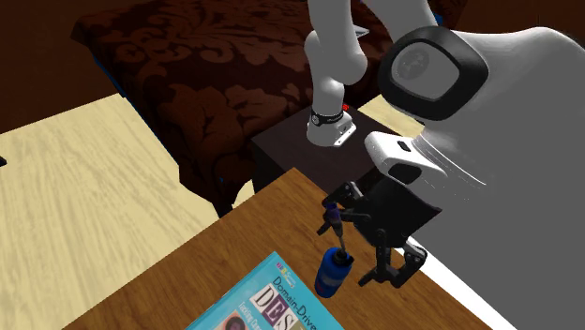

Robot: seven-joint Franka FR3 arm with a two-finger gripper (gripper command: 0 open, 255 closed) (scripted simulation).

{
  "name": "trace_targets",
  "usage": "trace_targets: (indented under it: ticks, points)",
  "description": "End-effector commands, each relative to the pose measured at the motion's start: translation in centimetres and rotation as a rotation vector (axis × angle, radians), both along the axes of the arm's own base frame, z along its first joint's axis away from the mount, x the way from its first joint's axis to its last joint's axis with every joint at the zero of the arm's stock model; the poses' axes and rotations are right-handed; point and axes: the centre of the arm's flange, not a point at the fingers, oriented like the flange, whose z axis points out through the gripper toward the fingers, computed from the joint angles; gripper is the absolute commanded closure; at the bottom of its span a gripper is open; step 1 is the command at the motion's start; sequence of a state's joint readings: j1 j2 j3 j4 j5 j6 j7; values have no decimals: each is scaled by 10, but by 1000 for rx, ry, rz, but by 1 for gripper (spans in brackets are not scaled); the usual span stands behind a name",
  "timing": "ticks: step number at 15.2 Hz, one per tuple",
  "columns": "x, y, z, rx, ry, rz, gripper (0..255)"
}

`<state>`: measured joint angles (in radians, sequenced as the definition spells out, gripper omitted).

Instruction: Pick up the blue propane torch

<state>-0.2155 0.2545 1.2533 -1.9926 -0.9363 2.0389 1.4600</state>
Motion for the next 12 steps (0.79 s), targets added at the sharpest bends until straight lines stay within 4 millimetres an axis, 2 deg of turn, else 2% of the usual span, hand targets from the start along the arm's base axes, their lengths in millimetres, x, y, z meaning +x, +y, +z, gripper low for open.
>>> trace_targets:
  ticks: [1,3,5,6,12]
  points:
    - [1,0,-11,0,-2,-1,0]
    - [1,0,-24,0,-2,-1,0]
    - [1,0,-24,0,-2,-1,0]
    - [0,1,-24,0,-2,-1,255]
    - [1,0,-25,0,-2,-1,255]
